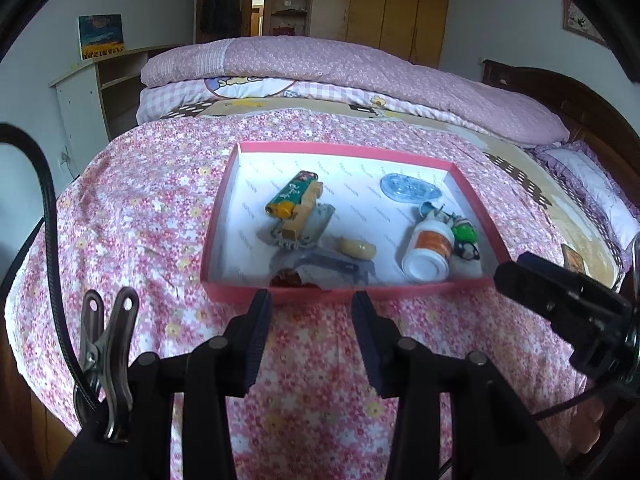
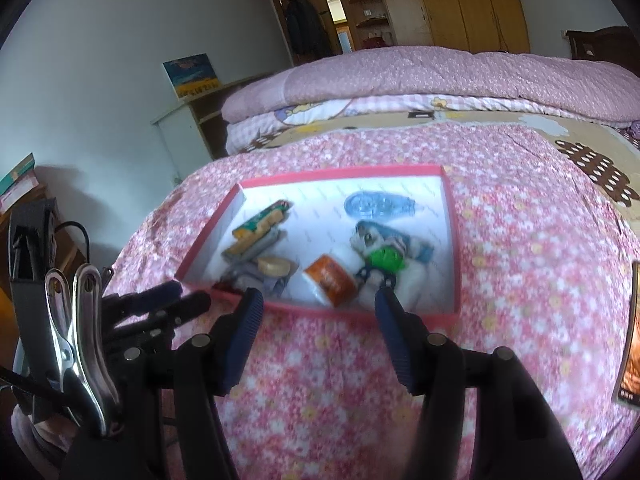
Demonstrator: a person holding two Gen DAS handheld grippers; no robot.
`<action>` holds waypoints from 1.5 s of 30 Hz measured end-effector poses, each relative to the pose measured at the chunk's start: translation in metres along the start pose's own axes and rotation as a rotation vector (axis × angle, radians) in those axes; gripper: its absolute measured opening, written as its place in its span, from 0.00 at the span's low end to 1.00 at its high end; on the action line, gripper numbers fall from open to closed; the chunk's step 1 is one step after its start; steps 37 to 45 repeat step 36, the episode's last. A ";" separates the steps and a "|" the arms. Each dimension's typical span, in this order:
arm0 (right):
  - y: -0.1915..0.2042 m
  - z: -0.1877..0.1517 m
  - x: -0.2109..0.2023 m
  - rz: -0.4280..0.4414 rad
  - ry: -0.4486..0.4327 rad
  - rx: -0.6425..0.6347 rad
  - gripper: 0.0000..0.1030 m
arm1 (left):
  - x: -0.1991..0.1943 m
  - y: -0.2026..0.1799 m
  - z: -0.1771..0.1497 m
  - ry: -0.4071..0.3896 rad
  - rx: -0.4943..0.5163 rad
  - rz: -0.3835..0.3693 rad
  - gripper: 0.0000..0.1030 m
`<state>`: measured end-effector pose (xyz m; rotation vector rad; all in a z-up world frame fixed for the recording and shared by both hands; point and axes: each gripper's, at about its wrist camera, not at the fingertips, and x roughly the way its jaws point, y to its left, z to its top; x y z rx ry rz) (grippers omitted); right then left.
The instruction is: Organize rigid objects
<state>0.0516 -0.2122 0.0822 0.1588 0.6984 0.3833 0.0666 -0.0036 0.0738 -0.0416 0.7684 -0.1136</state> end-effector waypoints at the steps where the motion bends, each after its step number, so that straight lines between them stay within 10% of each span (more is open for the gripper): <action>1: 0.001 -0.003 -0.002 -0.003 0.005 0.000 0.58 | -0.001 0.000 -0.002 0.003 -0.003 -0.003 0.42; 45: -0.003 -0.053 0.010 -0.104 0.125 0.035 0.58 | 0.011 -0.011 -0.048 0.106 -0.021 0.046 0.42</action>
